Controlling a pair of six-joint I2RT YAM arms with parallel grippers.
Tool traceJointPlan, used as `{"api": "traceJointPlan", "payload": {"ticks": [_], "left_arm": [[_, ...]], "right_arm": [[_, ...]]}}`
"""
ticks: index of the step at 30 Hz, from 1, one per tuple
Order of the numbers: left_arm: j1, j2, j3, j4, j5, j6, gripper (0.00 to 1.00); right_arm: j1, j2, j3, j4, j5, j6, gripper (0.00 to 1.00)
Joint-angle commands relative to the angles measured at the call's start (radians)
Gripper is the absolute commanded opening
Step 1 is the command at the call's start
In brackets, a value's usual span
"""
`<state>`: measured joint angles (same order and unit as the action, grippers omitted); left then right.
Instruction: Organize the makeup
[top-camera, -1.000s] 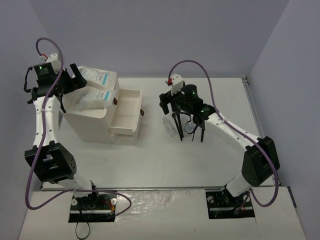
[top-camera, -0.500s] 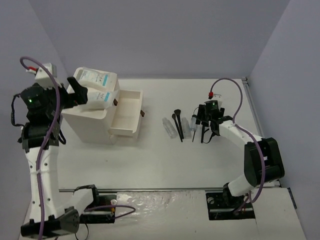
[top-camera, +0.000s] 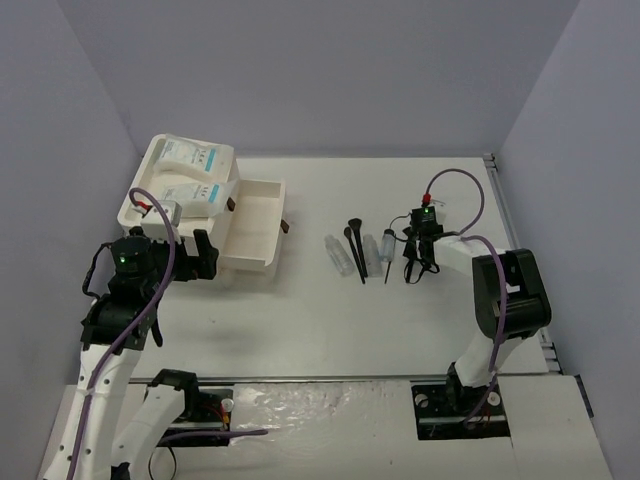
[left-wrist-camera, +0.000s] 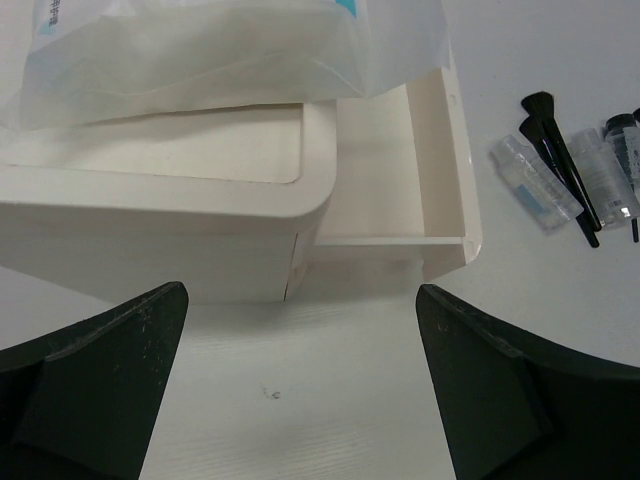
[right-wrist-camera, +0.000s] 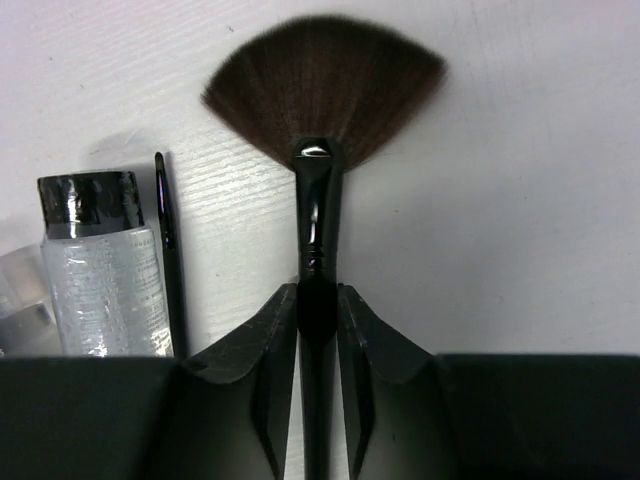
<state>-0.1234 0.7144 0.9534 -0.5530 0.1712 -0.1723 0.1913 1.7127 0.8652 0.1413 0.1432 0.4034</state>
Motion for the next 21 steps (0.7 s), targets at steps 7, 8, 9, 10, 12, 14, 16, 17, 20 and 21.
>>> {"api": "traceJointPlan", "payload": {"ticks": [7,8,9,10,12,14,16,17,20,21], "left_arm": [[-0.007,-0.039,-0.015,0.134,-0.013,0.017,0.97],[-0.006,-0.042,-0.015,0.133,-0.019,0.018,0.97],[-0.005,-0.044,-0.016,0.133,-0.024,0.019,0.97],[-0.005,-0.048,-0.016,0.134,-0.029,0.020,0.97],[-0.005,-0.053,-0.020,0.133,-0.038,0.022,0.97],[-0.005,-0.057,-0.022,0.132,-0.050,0.022,0.97],[-0.005,-0.062,-0.025,0.131,-0.058,0.022,0.97],[-0.005,-0.064,-0.027,0.131,-0.063,0.021,0.97],[-0.006,-0.068,-0.030,0.130,-0.074,0.017,0.97],[-0.007,-0.072,-0.032,0.130,-0.081,0.016,0.97]], "right_arm": [[0.087,-0.211,0.085,0.008,-0.028,0.018,0.00],[0.121,-0.227,0.111,0.008,-0.026,0.027,0.00],[0.157,-0.241,0.139,0.010,-0.024,0.036,0.00],[0.205,-0.247,0.181,0.016,-0.024,0.055,0.00],[0.275,-0.240,0.244,0.056,-0.038,0.097,0.00],[0.329,-0.221,0.311,0.112,-0.048,0.134,0.00],[0.390,-0.174,0.363,0.167,-0.050,0.186,0.00],[0.410,-0.151,0.384,0.204,-0.056,0.206,0.00],[0.468,-0.057,0.480,0.270,-0.077,0.237,0.00],[0.494,-0.006,0.534,0.289,-0.088,0.241,0.00]]}}
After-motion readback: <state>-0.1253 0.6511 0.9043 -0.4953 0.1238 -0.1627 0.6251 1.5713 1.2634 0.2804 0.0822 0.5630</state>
